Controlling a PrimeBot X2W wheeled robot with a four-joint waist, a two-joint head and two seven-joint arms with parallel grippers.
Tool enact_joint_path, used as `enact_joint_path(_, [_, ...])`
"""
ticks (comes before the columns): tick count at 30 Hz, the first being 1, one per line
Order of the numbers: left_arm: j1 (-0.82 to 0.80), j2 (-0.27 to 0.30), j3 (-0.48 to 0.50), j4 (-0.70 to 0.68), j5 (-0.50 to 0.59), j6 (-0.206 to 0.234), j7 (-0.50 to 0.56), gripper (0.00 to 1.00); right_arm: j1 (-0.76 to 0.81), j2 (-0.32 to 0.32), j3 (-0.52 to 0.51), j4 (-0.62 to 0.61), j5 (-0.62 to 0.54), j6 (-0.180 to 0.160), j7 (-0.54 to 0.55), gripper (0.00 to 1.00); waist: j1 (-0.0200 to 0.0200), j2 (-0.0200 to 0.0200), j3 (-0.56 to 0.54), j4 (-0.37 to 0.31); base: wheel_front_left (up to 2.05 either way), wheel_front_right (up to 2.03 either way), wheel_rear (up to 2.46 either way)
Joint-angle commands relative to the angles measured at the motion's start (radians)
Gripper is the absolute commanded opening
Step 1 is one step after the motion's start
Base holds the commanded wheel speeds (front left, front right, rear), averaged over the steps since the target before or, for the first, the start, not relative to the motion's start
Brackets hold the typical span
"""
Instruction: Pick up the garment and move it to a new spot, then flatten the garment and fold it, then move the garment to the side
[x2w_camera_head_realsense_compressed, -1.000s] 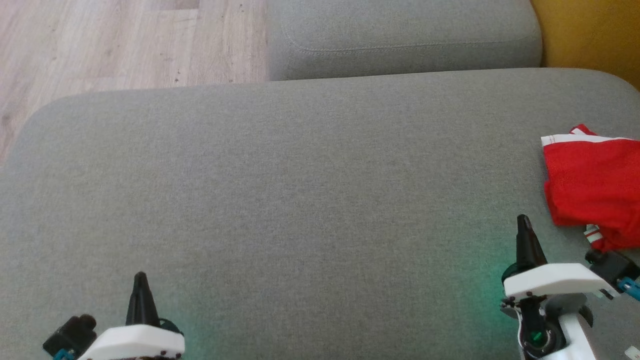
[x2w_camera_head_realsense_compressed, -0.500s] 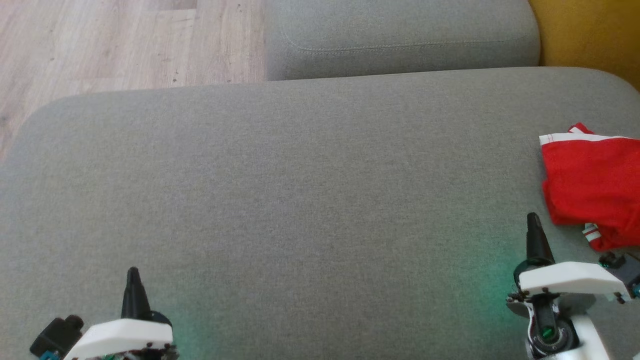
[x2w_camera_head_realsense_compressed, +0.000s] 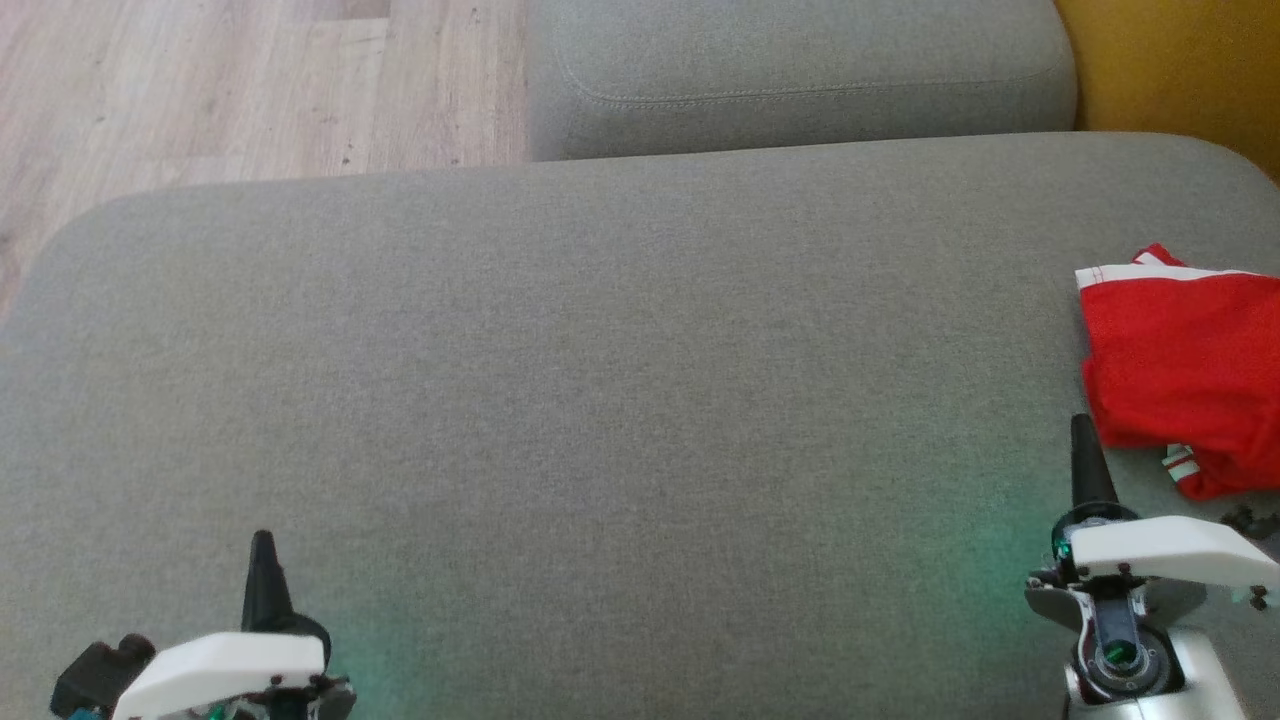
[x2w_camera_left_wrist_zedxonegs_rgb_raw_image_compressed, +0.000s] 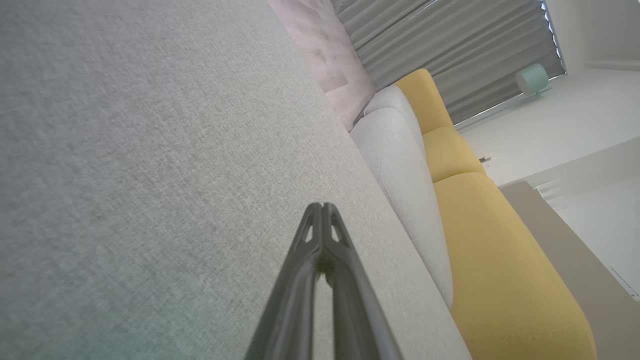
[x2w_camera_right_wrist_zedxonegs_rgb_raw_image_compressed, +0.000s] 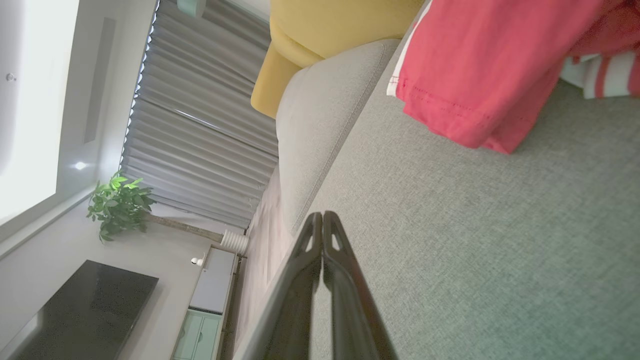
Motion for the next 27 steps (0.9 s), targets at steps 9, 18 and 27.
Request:
enact_joint_path(9, [-0.064, 0.006, 0.040, -0.052, -0.125, -0.014, 0.031, 0.00, -0.006, -0.004, -0.003, -0.070, 0.121, -0.001, 0.031, 0.00, 0.0000, 0.0000, 0.000, -0.003, 0.00, 0.00, 0.00])
enact_joint_path(18, [-0.071, 0.007, 0.051, -0.066, -0.231, -0.021, 0.057, 0.00, 0.001, -0.004, -0.017, -0.098, 0.223, -0.001, 0.057, 0.00, 0.0000, 0.0000, 0.001, -0.005, 0.00, 0.00, 0.00])
enact_joint_path(27, [-0.078, 0.007, 0.062, -0.081, -0.350, -0.028, 0.087, 0.00, 0.009, -0.004, -0.031, -0.128, 0.336, -0.001, 0.086, 0.00, 0.0000, 0.0000, 0.002, -0.008, 0.00, 0.00, 0.00])
